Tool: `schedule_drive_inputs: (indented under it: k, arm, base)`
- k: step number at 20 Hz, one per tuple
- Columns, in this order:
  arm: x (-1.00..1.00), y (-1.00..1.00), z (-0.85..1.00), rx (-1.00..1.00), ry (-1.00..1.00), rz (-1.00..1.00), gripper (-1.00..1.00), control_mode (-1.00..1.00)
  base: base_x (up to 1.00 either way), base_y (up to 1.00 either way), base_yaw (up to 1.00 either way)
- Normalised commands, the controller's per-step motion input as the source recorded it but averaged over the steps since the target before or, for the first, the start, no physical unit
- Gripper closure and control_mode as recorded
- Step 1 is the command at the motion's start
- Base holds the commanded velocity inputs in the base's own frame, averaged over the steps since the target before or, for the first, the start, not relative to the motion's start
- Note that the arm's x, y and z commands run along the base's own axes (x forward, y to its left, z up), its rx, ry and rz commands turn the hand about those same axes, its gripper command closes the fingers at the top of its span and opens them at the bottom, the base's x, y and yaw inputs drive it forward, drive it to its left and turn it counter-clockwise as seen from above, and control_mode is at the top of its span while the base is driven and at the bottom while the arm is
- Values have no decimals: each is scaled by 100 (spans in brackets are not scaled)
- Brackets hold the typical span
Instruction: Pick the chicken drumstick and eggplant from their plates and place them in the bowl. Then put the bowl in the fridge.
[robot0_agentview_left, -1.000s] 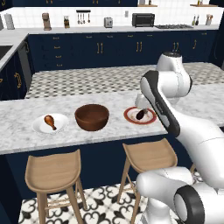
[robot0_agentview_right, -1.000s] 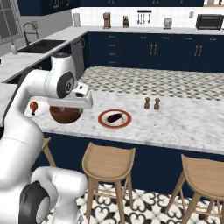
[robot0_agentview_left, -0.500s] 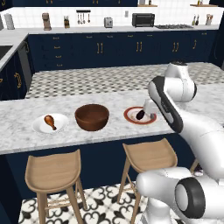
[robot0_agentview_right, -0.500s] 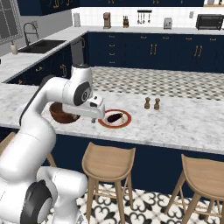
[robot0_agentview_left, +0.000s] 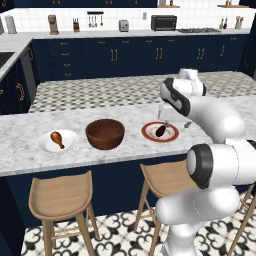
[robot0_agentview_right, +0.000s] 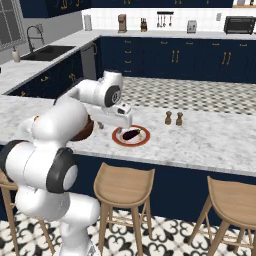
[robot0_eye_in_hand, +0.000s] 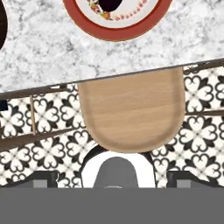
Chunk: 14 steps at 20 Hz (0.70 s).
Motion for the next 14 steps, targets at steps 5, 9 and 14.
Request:
schedule_drive_inputs:
  k: [5,9,14]
  arm:
    - [71,-4,-50,0,0,0,-100,-100]
    - [56,-16,-43,0,1,-1,-100,-100]
    - [58,-11,-47,2,-1,-5,-100,-100]
  base:
    - [0,0,0]
    - [0,0,0]
    - [0,0,0]
